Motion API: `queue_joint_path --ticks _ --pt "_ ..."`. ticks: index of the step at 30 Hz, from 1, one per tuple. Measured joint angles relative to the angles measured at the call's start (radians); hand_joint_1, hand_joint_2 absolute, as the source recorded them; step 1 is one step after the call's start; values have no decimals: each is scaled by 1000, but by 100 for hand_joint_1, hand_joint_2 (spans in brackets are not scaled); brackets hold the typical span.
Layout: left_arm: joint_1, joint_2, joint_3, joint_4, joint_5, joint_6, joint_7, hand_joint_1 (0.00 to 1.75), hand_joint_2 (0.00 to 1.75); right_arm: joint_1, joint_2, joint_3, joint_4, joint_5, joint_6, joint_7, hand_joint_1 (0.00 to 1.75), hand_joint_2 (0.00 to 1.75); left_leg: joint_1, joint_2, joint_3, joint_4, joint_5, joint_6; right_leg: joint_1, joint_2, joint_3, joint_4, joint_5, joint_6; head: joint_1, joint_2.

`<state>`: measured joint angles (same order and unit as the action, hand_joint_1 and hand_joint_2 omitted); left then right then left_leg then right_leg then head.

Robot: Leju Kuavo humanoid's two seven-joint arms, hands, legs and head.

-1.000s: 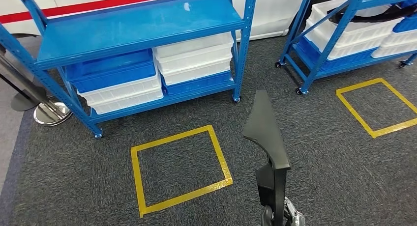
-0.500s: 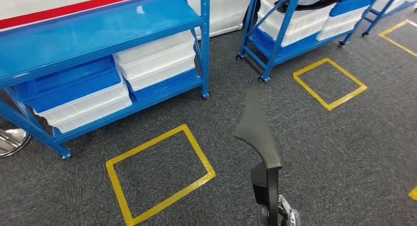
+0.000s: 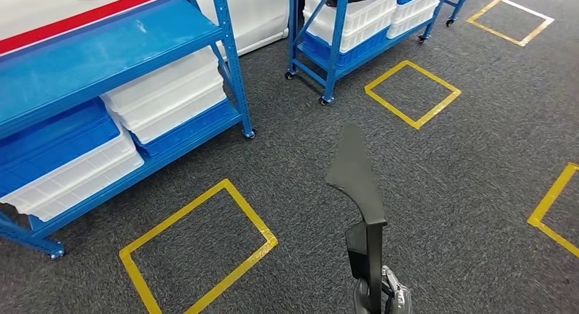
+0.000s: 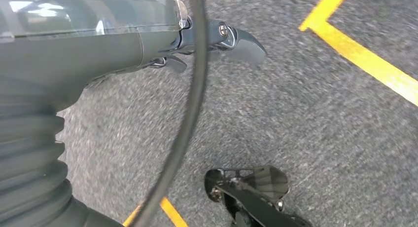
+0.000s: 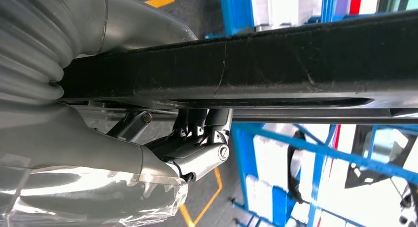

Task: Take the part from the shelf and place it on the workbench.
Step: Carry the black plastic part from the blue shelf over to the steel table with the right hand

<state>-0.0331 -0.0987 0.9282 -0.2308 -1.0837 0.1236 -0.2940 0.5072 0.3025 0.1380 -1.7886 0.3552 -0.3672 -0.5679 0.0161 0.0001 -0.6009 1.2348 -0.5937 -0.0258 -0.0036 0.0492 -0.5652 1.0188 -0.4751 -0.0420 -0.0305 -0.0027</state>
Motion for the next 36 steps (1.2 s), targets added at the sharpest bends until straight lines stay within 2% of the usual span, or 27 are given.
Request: queue_joint_path --ticks 2,4,6,7,9,10,11,12,13,14,15,17,19,20,21,22,24,26,27,28,29,30,31,33,34,35,36 --pt "-1 0 1 0 -2 0 -2 0 175 -2 0 4 2 -3 -3 2 175 175 4 -42 52 -128 67 3 1 26 -5 12 -3 5 0 0" --pt "-1 0 4 0 -3 1 -4 0 175 -6 -1 8 2 -4 -6 3 175 175 6 -74 77 -197 82 8 1 50 -18 22 -2 17 0 0" --pt "-1 0 7 0 -3 1 -4 0 175 -6 -1 9 2 -5 -10 5 175 175 4 -60 79 -208 80 17 -1 71 -30 24 5 32 0 0" --pt "-2 -1 7 0 -3 1 -5 0 175 -5 -1 9 2 -6 -10 6 175 175 4 -48 80 -213 84 24 -1 62 -35 29 3 37 0 0" --pt "-3 -2 9 0 -3 1 -5 0 175 -5 -2 8 2 -7 -11 7 175 175 6 -22 81 -222 92 37 0 17 -62 83 -33 45 0 0" --pt "-3 -2 10 0 -3 1 -5 0 175 -6 -3 8 2 -8 -11 8 175 175 5 -8 81 -224 94 41 -1 -12 -88 137 -66 48 0 0" --pt "-1 -2 12 0 -3 1 -4 0 175 -7 -4 8 2 -8 -12 8 175 175 3 7 80 -224 94 43 -2 -28 -117 200 -98 52 0 0" --pt "0 -2 13 0 -3 2 -3 0 175 -7 -5 8 2 -9 -12 8 175 175 2 22 80 -224 94 45 -5 -35 -142 254 -120 55 0 0" --pt "0 -2 14 0 -3 2 -2 0 175 -7 -6 8 2 -10 -12 8 175 175 1 37 79 -223 93 45 -7 -39 -154 283 -125 57 0 0" --pt "-1 -2 15 0 -3 3 -2 0 175 -6 -7 7 2 -12 -12 9 175 175 0 51 80 -223 92 44 -9 -43 -149 277 -112 58 0 0" --pt "-2 -2 15 0 -4 3 -1 0 175 -6 -8 7 2 -12 -12 9 175 175 0 63 81 -223 90 43 -10 -52 -124 234 -85 58 0 0" --pt "-4 -4 15 0 -6 5 0 0 175 -5 -8 7 -1 -13 -13 10 175 175 -3 86 87 -222 85 36 -4 -102 -48 101 -32 51 0 0" --pt "-4 -8 15 0 -9 7 1 0 175 -2 -8 6 -8 -14 -14 12 175 175 -8 106 93 -222 80 27 6 -139 -8 23 -16 40 0 0" --pt "-5 -10 15 0 -10 8 1 0 175 1 -8 5 -12 -15 -14 13 175 175 -10 118 95 -223 78 22 11 -136 -9 16 -18 36 0 0" --pt "-6 -12 15 0 -12 8 1 0 175 5 -8 4 -16 -16 -14 14 175 175 -10 130 99 -225 77 18 10 -123 -11 14 -15 30 0 0" --pt "-8 -13 15 0 -15 9 2 0 175 9 -8 2 -19 -16 -14 14 175 175 -8 127 100 -222 72 13 8 -111 -12 11 -12 24 0 0" --pt "-11 -17 15 0 -19 10 2 0 175 16 -8 0 -25 -16 -13 14 175 175 -5 83 84 -177 35 6 3 -87 -11 3 -5 11 0 0" --pt "-7 -20 15 0 -23 11 3 0 175 18 -8 -2 -31 -16 -11 14 175 175 -3 26 33 -59 -33 3 1 -61 -12 1 -2 1 0 0" --pt "-4 -21 15 0 -24 11 5 0 175 18 -8 -2 -32 -16 -10 14 175 175 -2 15 4 5 -58 3 2 -46 -13 2 -1 -1 0 0" --pt "-2 -22 15 0 -25 11 6 0 175 20 -8 -3 -32 -16 -8 14 175 175 -2 10 -17 49 -68 2 3 -30 -14 3 -1 -2 0 0" --pt "-1 -22 15 0 -26 11 7 0 175 22 -8 -4 -32 -15 -7 14 175 175 -2 8 -23 56 -55 2 3 -14 -13 4 -1 -2 0 0" --pt "-2 -22 15 0 -27 12 8 0 175 24 -8 -6 -32 -15 -5 14 175 175 -1 4 -11 25 -24 2 3 2 -13 7 -1 -1 0 0" --pt "-3 -22 15 0 -27 13 8 0 175 25 -7 -8 -33 -14 -2 14 175 175 0 -8 15 -36 16 3 2 17 -12 10 -2 0 0 0" --pt "-4 -22 15 1 -29 14 10 0 175 26 -6 -12 -37 -13 5 14 175 175 5 -59 63 -156 67 6 3 44 -17 21 -4 8 0 0" --pt "-4 -22 15 1 -31 15 11 0 175 27 -5 -14 -39 -13 8 14 175 175 5 -78 75 -188 73 8 2 56 -23 26 -4 13 0 0" --pt "-5 -22 15 1 -33 17 12 0 175 29 -3 -15 -42 -12 9 13 175 175 4 -86 79 -200 70 12 2 69 -28 27 -1 21 0 0" --pt "-6 -23 15 1 -34 18 12 0 175 32 -2 -17 -44 -11 10 13 175 175 3 -77 81 -205 71 17 1 81 -34 27 3 28 0 0"
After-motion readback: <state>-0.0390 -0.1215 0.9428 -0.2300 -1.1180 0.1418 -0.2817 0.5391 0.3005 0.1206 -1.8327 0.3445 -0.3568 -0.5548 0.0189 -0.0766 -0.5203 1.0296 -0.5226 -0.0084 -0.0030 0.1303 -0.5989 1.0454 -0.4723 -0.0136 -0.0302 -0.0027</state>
